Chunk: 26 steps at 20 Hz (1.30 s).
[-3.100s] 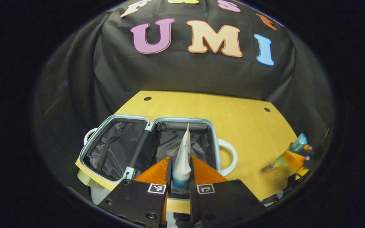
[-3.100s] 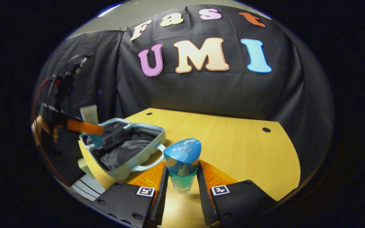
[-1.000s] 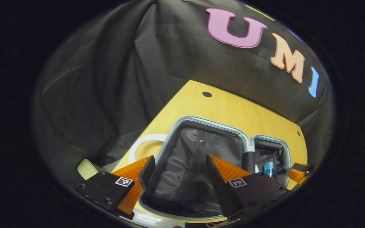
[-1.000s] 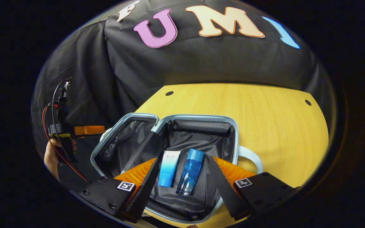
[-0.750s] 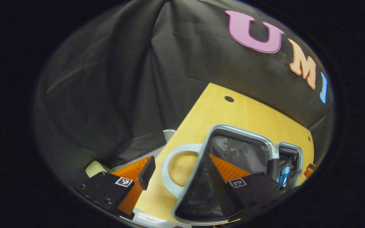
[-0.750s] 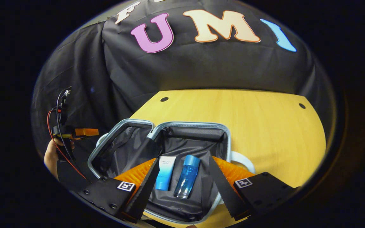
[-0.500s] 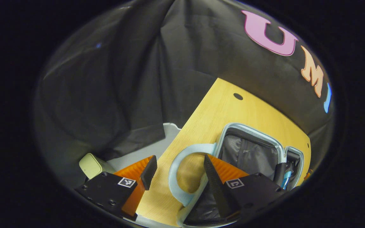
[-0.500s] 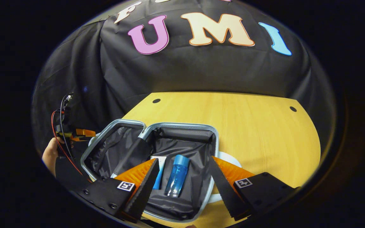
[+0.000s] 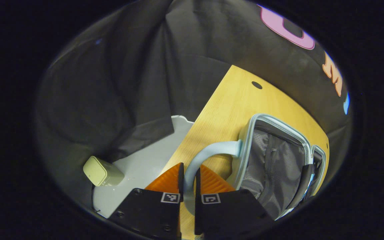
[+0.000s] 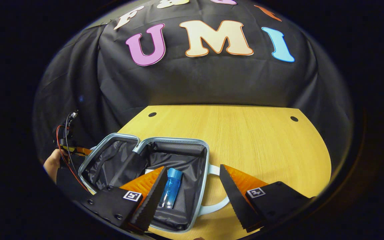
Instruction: First open the suitcase, pack the skin care products into it, and then close the suitcase.
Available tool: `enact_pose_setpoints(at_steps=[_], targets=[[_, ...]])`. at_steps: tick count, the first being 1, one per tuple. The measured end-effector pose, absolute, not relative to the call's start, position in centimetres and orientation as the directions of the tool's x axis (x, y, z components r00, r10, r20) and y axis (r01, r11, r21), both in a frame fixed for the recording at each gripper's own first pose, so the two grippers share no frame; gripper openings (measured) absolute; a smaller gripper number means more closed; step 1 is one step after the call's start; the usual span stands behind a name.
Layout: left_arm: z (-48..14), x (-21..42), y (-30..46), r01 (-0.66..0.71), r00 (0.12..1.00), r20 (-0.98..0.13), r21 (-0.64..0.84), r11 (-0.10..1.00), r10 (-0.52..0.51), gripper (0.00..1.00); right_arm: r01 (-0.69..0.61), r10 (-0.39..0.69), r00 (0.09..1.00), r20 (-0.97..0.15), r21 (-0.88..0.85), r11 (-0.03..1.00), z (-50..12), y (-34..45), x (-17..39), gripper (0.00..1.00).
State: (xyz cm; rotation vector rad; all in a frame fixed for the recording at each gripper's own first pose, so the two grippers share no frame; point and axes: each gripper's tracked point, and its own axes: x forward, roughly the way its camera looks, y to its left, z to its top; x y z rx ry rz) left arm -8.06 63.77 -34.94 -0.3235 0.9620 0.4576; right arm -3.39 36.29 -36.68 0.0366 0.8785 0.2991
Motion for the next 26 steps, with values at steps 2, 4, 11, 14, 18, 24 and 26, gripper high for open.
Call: enact_pose_setpoints(at_steps=[2, 4, 11, 14, 18, 24, 26], targets=[[-33.5, -7.8, 63.3, -0.488, 0.523, -0.815, -0.045, 0.872, 0.250, 0.01, -0.257, 0.281, 0.606, -0.744, 0.151, 0.954, -36.5, 36.2, -3.3, 0.98], [-31.5, -8.0, 63.3, -0.473, 0.561, -0.779, -0.026, 0.881, 0.278, 0.00, -0.269, 0.297, 0.611, -0.734, 0.161, 0.950, -36.2, 36.4, -3.1, 0.98], [-23.8, -7.7, 60.1, -0.438, 0.638, -0.707, -0.005, 0.899, 0.307, 0.00, -0.294, 0.343, 0.637, -0.691, 0.194, 0.936, -34.8, 35.5, -2.1, 0.98], [-20.5, -6.6, 57.3, -0.423, 0.677, -0.668, -0.009, 0.906, 0.310, 0.00, -0.302, 0.369, 0.635, -0.678, 0.222, 0.927, -34.1, 34.4, -2.2, 0.98], [-16.0, -5.6, 52.9, -0.388, 0.726, -0.621, -0.015, 0.922, 0.295, 0.00, -0.312, 0.396, 0.645, -0.654, 0.248, 0.917, -33.1, 31.9, -2.0, 0.98], [-11.8, -3.6, 43.9, -0.305, 0.808, -0.536, -0.024, 0.952, 0.245, 0.00, -0.305, 0.409, 0.675, -0.614, 0.272, 0.912, -31.2, 27.5, -1.6, 0.98], [-10.6, -2.6, 40.5, -0.257, 0.833, -0.517, -0.046, 0.965, 0.197, 0.00, -0.307, 0.406, 0.686, -0.604, 0.265, 0.914, -30.8, 25.9, -1.7, 0.99]])
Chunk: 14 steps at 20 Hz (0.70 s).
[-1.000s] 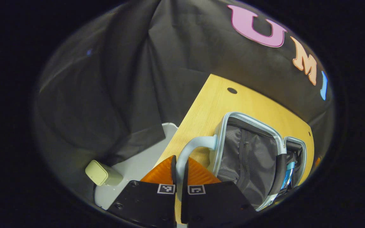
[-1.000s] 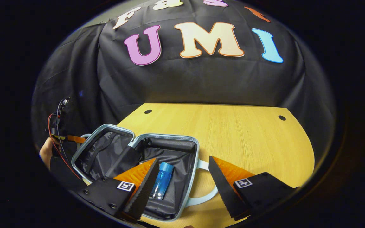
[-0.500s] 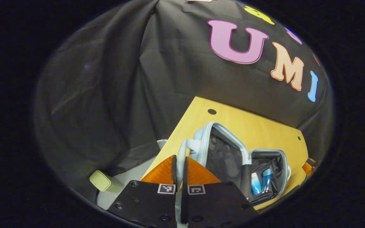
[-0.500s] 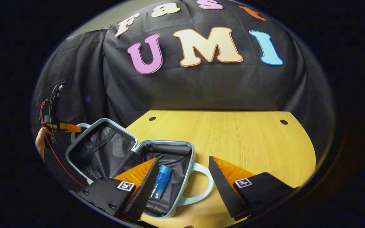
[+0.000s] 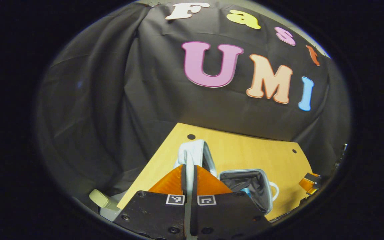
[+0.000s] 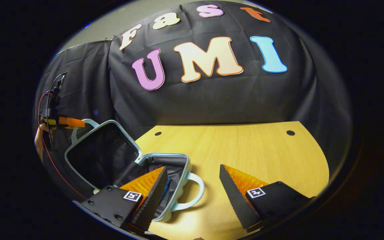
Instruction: First open the suitcase, pack the skin care products into it, and then close the suitcase.
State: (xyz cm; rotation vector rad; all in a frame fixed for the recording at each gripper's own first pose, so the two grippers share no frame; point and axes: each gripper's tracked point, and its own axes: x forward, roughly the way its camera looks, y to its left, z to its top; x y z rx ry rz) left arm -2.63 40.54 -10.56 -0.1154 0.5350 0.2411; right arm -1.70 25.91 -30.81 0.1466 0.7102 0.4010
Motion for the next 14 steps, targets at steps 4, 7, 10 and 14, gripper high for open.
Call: enact_pose_setpoints(at_steps=[4, 7, 10, 14], targets=[[-9.5, -0.4, 33.4, -0.150, 0.872, -0.484, -0.133, 0.980, 0.068, 0.00, -0.290, 0.395, 0.701, -0.594, 0.268, 0.919, -30.1, 23.1, -1.7, 0.98], [-9.9, 0.8, 29.0, -0.082, 0.881, -0.473, -0.174, 0.981, -0.010, 0.00, -0.277, 0.379, 0.712, -0.591, 0.260, 0.925, -29.7, 20.8, -1.9, 0.98], [-10.6, 1.6, 25.2, -0.028, 0.876, -0.475, -0.223, 0.975, -0.083, 0.00, -0.251, 0.353, 0.724, -0.592, 0.251, 0.935, -29.5, 18.4, -2.3, 0.98], [-12.2, 2.2, 20.7, 0.026, 0.857, -0.487, -0.280, 0.960, -0.165, 0.00, -0.213, 0.312, 0.739, -0.596, 0.233, 0.949, -29.2, 15.0, -2.9, 0.94]])
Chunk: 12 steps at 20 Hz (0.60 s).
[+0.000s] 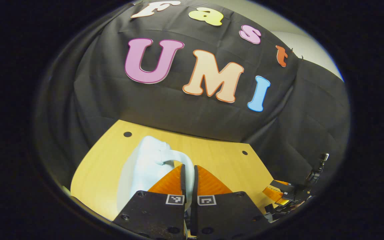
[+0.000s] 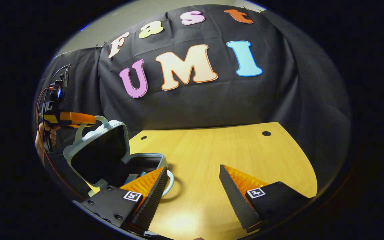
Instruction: First open the suitcase, pack the skin care products into it, and then close the suitcase.
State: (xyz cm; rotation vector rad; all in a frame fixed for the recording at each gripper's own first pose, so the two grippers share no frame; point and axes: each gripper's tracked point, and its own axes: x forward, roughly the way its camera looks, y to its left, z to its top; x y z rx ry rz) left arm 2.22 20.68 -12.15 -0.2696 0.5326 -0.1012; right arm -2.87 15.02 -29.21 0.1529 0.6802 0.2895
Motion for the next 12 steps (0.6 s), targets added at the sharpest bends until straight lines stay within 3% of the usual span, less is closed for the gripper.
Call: enact_pose_setpoints(at_steps=[1, 6, 12], targets=[[-12.6, 2.3, 19.5, 0.035, 0.852, -0.491, -0.295, 0.955, -0.183, 0.00, -0.204, 0.301, 0.743, -0.598, 0.227, 0.952, -29.1, 14.2, -3.0, 0.98], [-15.8, 2.5, 14.8, 0.071, 0.811, -0.536, -0.307, 0.949, -0.234, 0.00, -0.158, 0.245, 0.762, -0.599, 0.194, 0.968, -28.5, 9.8, -3.8, 0.98], [-20.3, 2.8, 11.0, 0.068, 0.771, -0.597, -0.265, 0.962, -0.219, 0.00, -0.111, 0.190, 0.783, -0.592, 0.169, 0.979, -27.6, 4.8, -4.4, 0.98]])
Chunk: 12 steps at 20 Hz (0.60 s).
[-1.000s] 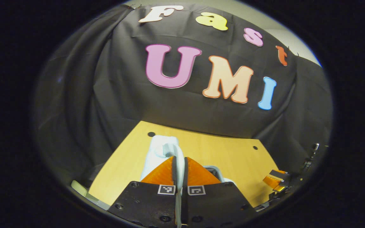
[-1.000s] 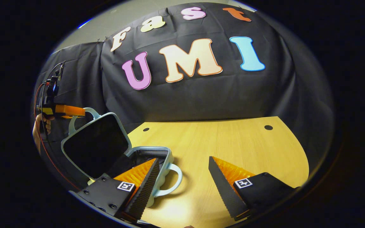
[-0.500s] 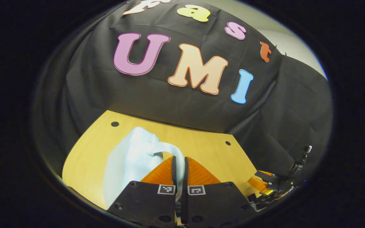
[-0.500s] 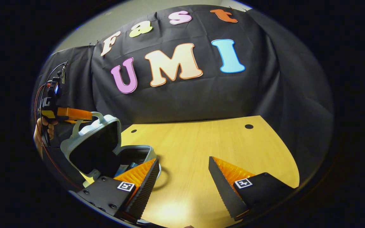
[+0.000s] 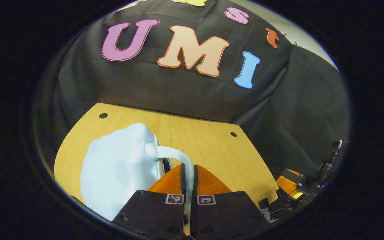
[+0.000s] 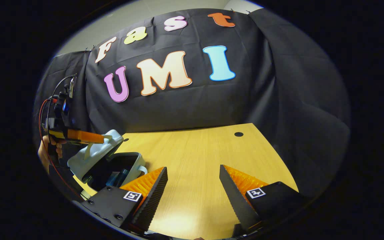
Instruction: First open the suitcase, pack the skin care products into it, and then close the suitcase.
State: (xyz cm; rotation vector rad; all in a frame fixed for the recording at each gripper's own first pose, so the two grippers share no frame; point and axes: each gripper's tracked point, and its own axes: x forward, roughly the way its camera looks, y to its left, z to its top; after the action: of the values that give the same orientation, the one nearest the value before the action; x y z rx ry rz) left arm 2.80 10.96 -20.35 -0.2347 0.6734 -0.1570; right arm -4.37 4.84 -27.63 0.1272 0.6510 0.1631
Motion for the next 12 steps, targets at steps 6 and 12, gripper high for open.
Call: enact_pose_setpoints(at_steps=[6, 12], targets=[[-25.9, 2.3, 7.0, 0.073, 0.740, -0.650, -0.181, 0.981, -0.175, 0.06, -0.148, 0.217, 0.784, -0.582, 0.164, 0.975, -27.3, 2.5, -3.7, 0.98], [-21.6, 2.1, 2.9, 0.106, 0.856, -0.500, -0.076, 0.991, -0.130, 0.96, -0.211, 0.261, 0.828, -0.497, 0.155, 0.965, -23.5, 3.4, -0.9, 0.98]])
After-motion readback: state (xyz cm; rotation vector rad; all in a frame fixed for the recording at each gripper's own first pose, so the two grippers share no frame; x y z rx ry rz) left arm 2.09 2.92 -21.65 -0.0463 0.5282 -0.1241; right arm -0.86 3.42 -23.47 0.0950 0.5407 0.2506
